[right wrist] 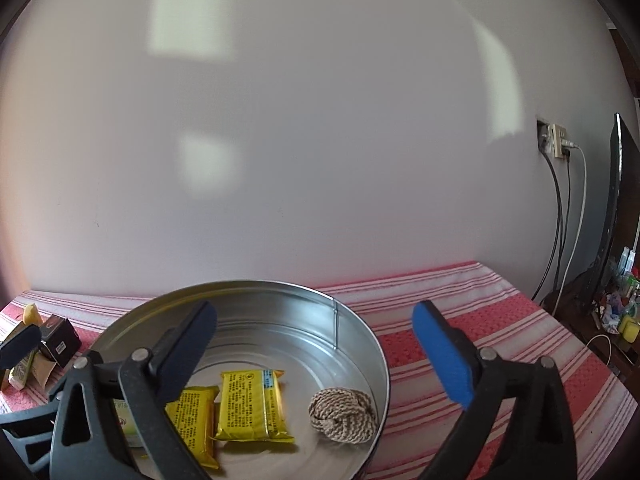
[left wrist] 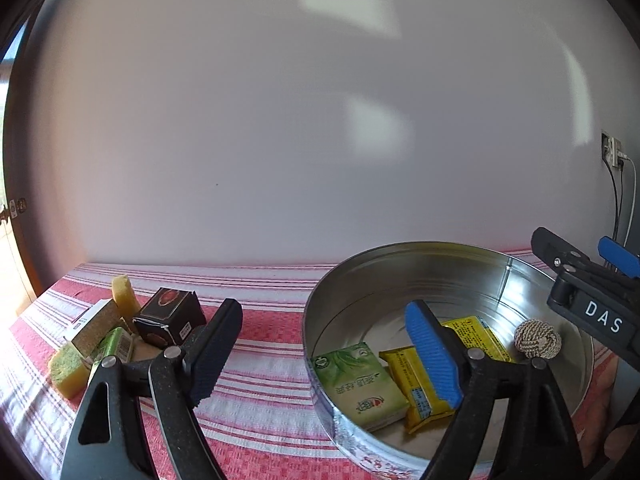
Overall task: Organize objects
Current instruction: 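Lower both yellow packets into the tin and open both grippers, then grasp the green square pack with the right gripper, then grasp the yellow sponge with the left gripper while the right gripper lifts the green pack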
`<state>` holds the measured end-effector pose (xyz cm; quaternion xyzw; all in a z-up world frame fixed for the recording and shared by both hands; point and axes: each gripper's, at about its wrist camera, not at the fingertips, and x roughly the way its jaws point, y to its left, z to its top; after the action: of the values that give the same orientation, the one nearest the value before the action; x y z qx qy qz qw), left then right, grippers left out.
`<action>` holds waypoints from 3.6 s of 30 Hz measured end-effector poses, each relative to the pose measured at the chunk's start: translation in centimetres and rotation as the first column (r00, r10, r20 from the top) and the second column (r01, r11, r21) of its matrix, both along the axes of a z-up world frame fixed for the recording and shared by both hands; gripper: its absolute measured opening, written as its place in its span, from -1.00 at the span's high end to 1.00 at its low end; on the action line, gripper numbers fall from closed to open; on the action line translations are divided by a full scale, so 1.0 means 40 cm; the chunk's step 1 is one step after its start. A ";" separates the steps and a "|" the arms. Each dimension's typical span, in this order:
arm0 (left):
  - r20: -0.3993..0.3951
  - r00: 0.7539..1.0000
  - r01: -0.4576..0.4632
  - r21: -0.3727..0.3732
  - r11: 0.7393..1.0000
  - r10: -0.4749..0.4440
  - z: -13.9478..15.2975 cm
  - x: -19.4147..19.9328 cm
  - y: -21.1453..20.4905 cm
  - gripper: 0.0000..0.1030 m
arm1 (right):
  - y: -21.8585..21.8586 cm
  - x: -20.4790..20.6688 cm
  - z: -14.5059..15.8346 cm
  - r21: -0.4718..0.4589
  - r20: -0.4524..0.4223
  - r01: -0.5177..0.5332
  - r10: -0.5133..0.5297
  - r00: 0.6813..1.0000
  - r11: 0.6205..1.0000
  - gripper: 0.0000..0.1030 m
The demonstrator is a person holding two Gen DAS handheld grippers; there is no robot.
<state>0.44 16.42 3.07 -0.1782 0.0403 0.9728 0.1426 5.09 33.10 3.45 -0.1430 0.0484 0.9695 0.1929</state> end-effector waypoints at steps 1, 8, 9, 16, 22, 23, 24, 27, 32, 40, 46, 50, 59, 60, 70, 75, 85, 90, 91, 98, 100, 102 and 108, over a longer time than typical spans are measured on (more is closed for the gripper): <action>0.001 1.000 -0.010 0.003 1.000 0.010 -0.017 -0.046 -0.006 -0.66 | -0.003 0.003 0.000 0.006 -0.011 0.002 -0.002 1.000 1.000 -0.95; -0.018 0.996 -0.091 0.016 0.996 0.091 0.016 -0.004 -0.129 -0.66 | -0.020 0.052 0.005 -0.001 -0.156 0.112 -0.111 0.981 0.994 -0.95; -0.022 0.994 -0.103 0.014 0.995 0.104 0.014 -0.007 -0.140 -0.66 | -0.025 0.059 0.004 0.006 -0.175 0.137 -0.133 0.975 0.991 -0.95; -0.014 0.988 -0.157 -0.005 0.988 0.157 -0.031 -0.070 -0.226 -0.66 | -0.043 0.063 0.001 -0.003 -0.186 0.184 -0.182 0.966 0.983 -0.96; -0.026 0.986 -0.165 -0.049 0.985 0.164 -0.044 -0.056 -0.262 -0.66 | -0.085 0.065 0.007 0.034 -0.180 0.206 -0.197 0.964 0.978 -0.96; -0.030 0.986 -0.166 -0.047 0.985 0.165 -0.047 -0.056 -0.276 -0.66 | -0.091 0.069 0.007 0.028 -0.181 0.205 -0.197 0.964 0.978 -0.96; -0.034 0.984 -0.174 -0.049 0.984 0.172 -0.050 -0.058 -0.289 -0.66 | -0.096 0.074 0.007 0.019 -0.183 0.203 -0.196 0.963 0.979 -0.96; -0.020 0.982 -0.191 -0.046 0.981 0.190 -0.048 -0.063 -0.326 -0.66 | -0.132 0.083 0.009 0.020 -0.186 0.189 -0.182 0.966 0.982 -0.97; -0.011 0.974 -0.225 -0.055 0.973 0.225 -0.054 -0.078 -0.389 -0.66 | -0.208 0.077 0.013 0.049 -0.171 0.132 -0.122 0.978 0.990 -0.97; 0.058 0.956 -0.287 -0.040 0.957 0.289 -0.065 -0.118 -0.519 -0.66 | -0.344 0.034 -0.001 0.042 -0.104 0.012 -0.008 0.995 0.999 -0.97; 0.071 0.927 -0.365 -0.057 0.929 0.369 -0.075 -0.155 -0.645 -0.66 | -0.475 -0.032 -0.025 0.039 -0.006 -0.104 0.104 0.995 0.994 -0.97; 0.096 0.900 -0.421 -0.056 0.905 0.425 -0.084 -0.190 -0.739 -0.66 | -0.558 -0.079 -0.038 0.025 0.060 -0.187 0.185 0.981 0.982 -0.96; 0.222 0.858 -0.473 -0.010 0.881 0.463 -0.114 -0.264 -0.897 -0.66 | -0.748 -0.194 -0.085 -0.096 0.242 -0.404 0.415 0.877 0.910 -0.63; 0.226 0.861 -0.464 -0.018 0.886 0.455 -0.115 -0.268 -0.901 -0.66 | -0.764 -0.203 -0.088 -0.113 0.256 -0.421 0.436 0.863 0.900 -0.63; 0.266 0.877 -0.398 -0.065 0.915 0.400 -0.132 -0.289 -0.903 -0.66 | -0.861 -0.342 -0.177 -0.287 0.436 -0.438 0.523 0.732 0.852 -0.38; 0.269 0.891 -0.362 -0.063 0.930 0.365 -0.130 -0.283 -0.892 -0.66 | -0.855 -0.370 -0.188 -0.338 0.431 -0.421 0.536 0.726 0.842 -0.02; 0.372 0.911 -0.180 -0.038 0.983 0.181 -0.154 -0.294 -0.835 -0.66 | -0.770 -0.268 -0.167 -0.333 0.357 -0.481 0.581 0.731 0.811 0.10; 0.396 0.913 -0.065 -0.081 0.995 0.092 -0.165 -0.301 -0.771 -0.66 | -0.681 -0.182 -0.142 -0.235 0.320 -0.486 0.539 0.779 0.842 0.10; 0.408 0.910 -0.041 -0.090 0.995 0.074 -0.169 -0.306 -0.757 -0.66 | -0.664 -0.177 -0.139 -0.227 0.318 -0.476 0.527 0.788 0.849 0.09; 0.480 0.876 0.028 -0.156 0.987 0.051 -0.200 -0.347 -0.699 -0.68 | -0.587 -0.184 -0.123 -0.262 0.301 -0.414 0.481 0.823 0.872 0.09; 0.474 0.877 -0.005 -0.163 0.987 0.083 -0.199 -0.352 -0.701 -0.66 | -0.582 -0.183 -0.119 -0.271 0.293 -0.412 0.482 0.826 0.870 0.09; 0.464 0.882 -0.017 -0.157 0.988 0.088 -0.194 -0.349 -0.706 -0.47 | -0.592 -0.187 -0.118 -0.270 0.295 -0.418 0.487 0.822 0.868 0.09; 0.441 0.896 -0.029 -0.068 0.997 0.056 -0.177 -0.335 -0.719 0.34 | -0.600 -0.171 -0.113 -0.243 0.298 -0.435 0.493 0.817 0.867 0.09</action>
<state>-12.96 -12.36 -4.02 -0.3996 0.0317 0.9081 0.1213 -1.75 9.09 -1.06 -0.3361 0.0564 0.9384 -0.0567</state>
